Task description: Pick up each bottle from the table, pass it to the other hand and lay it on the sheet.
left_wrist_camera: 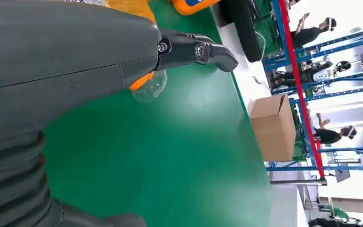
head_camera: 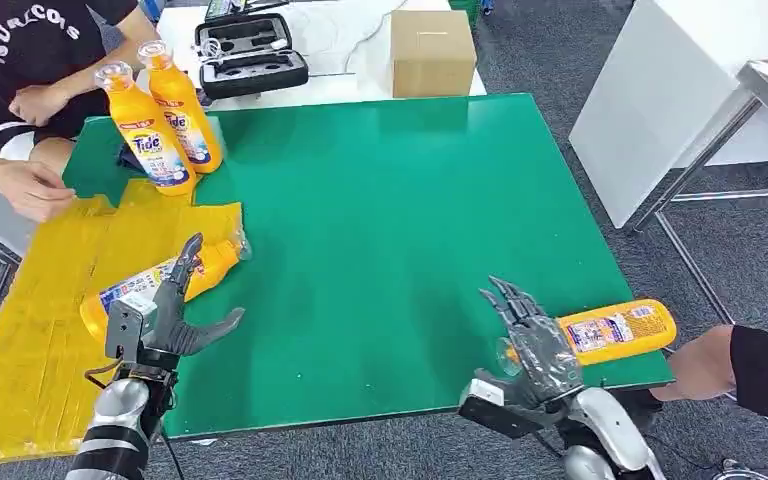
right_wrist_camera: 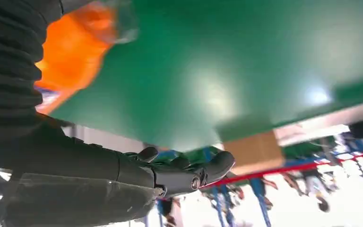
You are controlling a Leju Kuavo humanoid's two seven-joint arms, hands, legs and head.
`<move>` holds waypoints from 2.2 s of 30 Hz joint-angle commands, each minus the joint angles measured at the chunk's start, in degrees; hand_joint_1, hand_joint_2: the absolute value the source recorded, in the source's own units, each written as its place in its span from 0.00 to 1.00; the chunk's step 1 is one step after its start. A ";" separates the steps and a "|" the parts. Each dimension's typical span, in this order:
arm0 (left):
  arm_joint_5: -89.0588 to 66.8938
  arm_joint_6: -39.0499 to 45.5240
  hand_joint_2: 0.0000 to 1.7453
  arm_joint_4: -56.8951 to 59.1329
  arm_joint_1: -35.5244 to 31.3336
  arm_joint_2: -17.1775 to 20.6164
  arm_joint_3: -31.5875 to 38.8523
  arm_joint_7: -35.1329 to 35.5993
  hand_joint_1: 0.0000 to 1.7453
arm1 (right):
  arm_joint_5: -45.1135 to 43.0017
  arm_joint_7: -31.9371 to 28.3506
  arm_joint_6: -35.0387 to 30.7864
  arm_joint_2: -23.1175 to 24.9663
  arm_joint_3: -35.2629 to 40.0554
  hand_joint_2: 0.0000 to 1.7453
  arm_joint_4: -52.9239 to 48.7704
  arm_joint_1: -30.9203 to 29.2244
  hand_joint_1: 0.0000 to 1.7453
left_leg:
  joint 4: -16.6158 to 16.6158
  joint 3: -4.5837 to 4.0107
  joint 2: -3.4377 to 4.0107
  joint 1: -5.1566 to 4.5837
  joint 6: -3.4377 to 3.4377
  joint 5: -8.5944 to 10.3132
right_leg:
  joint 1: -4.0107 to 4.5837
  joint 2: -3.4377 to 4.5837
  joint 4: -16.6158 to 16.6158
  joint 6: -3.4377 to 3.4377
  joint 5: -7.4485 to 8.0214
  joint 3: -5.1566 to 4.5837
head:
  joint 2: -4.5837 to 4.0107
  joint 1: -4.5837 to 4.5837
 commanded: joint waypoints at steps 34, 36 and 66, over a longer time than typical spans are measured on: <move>1.39 -0.69 1.00 4.35 -5.14 -1.45 -9.15 -1.04 0.00 | 2.88 -12.62 14.72 -12.55 -27.16 1.00 15.85 -0.63 0.00 | -0.05 0.32 0.18 -0.11 0.16 -0.19 | -0.09 0.08 -0.16 0.01 0.01 0.30 | 0.00 -0.05; 1.36 -0.38 1.00 4.00 -4.96 -1.65 -9.42 -1.04 0.00 | 4.57 -11.93 11.60 -11.02 -24.52 1.00 18.31 -3.50 0.00 | -0.06 0.45 0.24 -0.08 0.15 -0.23 | -0.04 0.12 -0.20 -0.02 0.00 0.43 | 0.00 -0.04; 8.19 -8.02 1.00 7.67 -5.90 -1.00 -9.78 -1.41 0.00 | 9.54 -3.30 17.55 -17.97 -2.94 1.00 37.41 -17.10 0.02 | 0.02 0.49 0.17 -0.16 0.20 -0.23 | -0.12 0.01 -0.04 -0.01 -0.10 0.50 | 0.00 -0.04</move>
